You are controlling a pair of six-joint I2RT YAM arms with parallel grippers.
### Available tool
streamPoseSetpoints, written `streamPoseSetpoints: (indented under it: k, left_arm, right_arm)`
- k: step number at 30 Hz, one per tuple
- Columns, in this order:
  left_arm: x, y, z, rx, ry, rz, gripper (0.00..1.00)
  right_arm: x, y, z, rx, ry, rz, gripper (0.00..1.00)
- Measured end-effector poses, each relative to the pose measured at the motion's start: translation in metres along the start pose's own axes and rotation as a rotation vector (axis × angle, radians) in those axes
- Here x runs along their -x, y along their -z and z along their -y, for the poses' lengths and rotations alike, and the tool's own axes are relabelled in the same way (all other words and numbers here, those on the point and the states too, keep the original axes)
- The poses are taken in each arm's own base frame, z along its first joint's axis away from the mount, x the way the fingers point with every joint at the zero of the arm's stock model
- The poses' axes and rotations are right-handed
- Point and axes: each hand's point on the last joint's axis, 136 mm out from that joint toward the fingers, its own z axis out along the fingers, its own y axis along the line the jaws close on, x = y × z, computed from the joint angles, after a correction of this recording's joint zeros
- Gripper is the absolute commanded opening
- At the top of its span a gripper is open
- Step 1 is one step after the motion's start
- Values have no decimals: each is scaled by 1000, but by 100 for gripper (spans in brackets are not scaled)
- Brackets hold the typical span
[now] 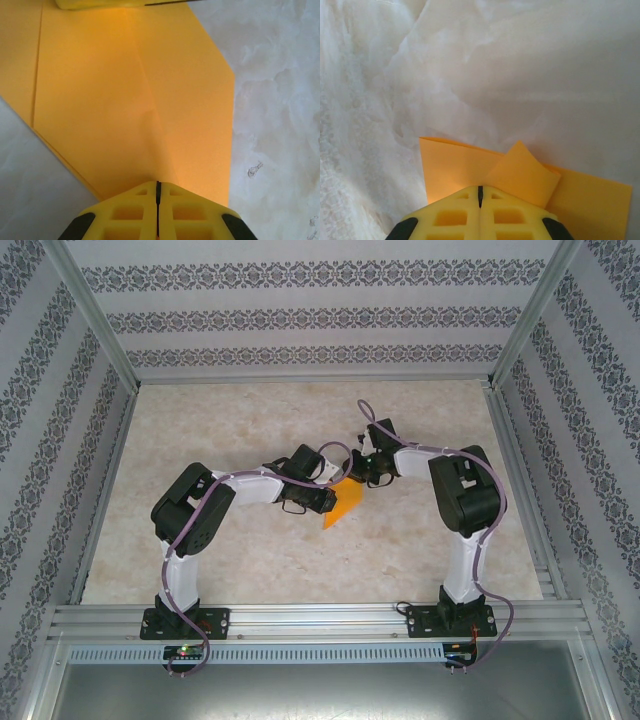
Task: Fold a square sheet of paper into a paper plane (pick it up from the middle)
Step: Fourth fold the wing at the center of the table.
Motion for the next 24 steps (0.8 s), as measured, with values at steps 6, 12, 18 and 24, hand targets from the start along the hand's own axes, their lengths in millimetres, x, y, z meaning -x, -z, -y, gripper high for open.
streamPoseSetpoints:
  k: [6,12,18,24]
  left_arm:
    - [0,0,0,-1,-1,2,8]
    - [1,-1,0,1,-4,10,8]
    - [1,-1,-1,2,-5,13,8]
    - [2,-1,-1,2,-5,13,9]
  right_arm:
    - [2,-1,1,23,-9,-40,5]
    - [6,0,3,58,-35,-61,5]
    - [21,4,9,60,-46,-35,5]
    - [47,13,25,15,-42,47,6]
